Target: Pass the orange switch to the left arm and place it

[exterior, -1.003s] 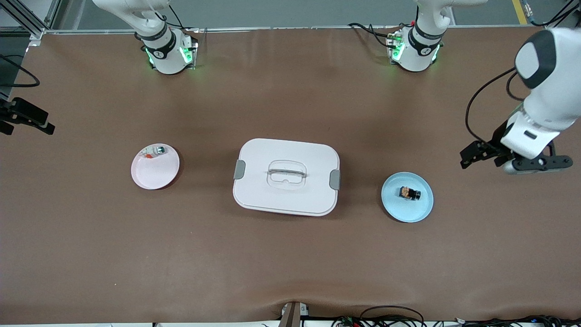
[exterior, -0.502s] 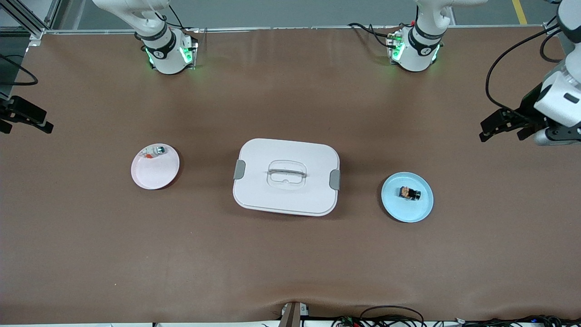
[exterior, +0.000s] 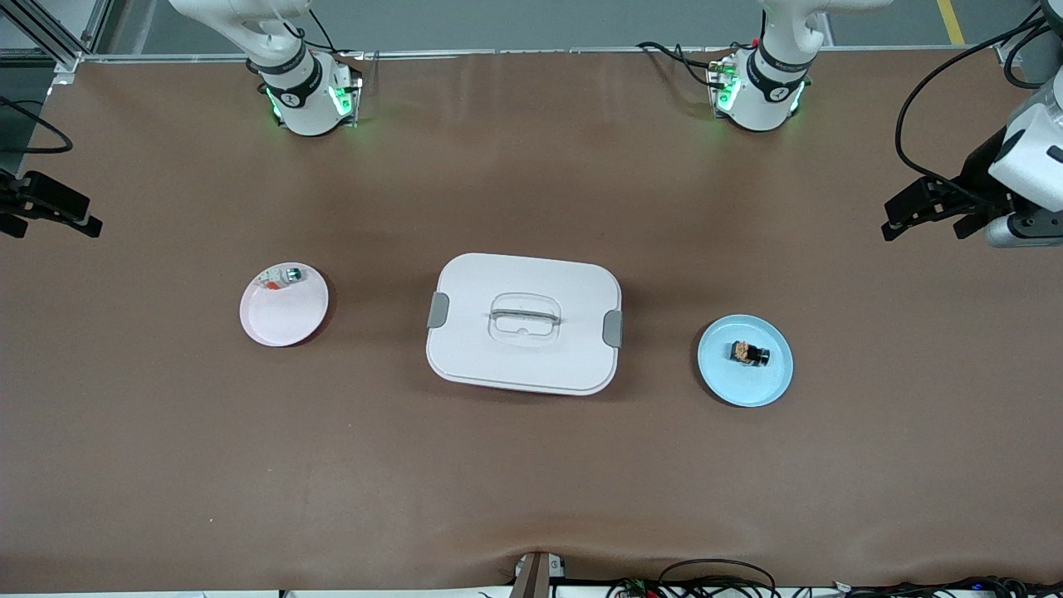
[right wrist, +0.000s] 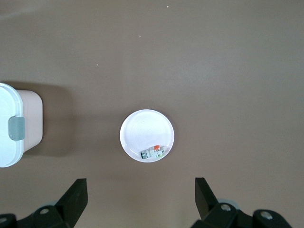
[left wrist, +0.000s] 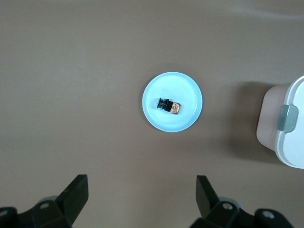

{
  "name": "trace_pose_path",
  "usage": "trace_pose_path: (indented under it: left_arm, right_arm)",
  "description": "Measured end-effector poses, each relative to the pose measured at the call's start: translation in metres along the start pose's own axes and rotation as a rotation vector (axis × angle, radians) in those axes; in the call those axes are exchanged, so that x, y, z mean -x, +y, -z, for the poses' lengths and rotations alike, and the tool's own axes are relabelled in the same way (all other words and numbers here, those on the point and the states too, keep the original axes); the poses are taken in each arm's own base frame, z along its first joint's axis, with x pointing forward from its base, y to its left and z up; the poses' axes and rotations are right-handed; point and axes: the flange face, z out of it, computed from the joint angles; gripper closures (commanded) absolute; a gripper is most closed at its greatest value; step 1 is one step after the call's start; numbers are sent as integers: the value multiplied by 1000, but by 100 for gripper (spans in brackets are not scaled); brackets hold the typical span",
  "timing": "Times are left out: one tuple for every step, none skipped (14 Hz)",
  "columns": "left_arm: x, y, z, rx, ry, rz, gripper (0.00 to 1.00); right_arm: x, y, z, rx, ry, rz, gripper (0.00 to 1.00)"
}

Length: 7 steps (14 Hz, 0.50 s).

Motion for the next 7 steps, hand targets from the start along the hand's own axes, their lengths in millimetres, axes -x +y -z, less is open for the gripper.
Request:
trace_pose_path:
  left_arm:
    - [0,0,1,0,2,0,0]
    - [0,0,2,0,4,0,0]
    - [-1,0,2,0,5,0,0]
    - [-1,0,2,0,5,0,0]
    - [-1,0,2,0,5,0,0]
    - [-1,0,2,0,5,-1,0]
    - [-1,0,2,0,4,-1,0]
  right_arm:
    - [0,-1,0,0,0,1,0]
    - [0,-1,0,1,0,1,0]
    - [0,0,0,3,0,1,0]
    - [0,0,0,7,0,4,0]
    - [0,0,0,9,0,8,0]
    - [0,1,0,10,0,12,0]
    - [0,1,0,11,-1,14,0]
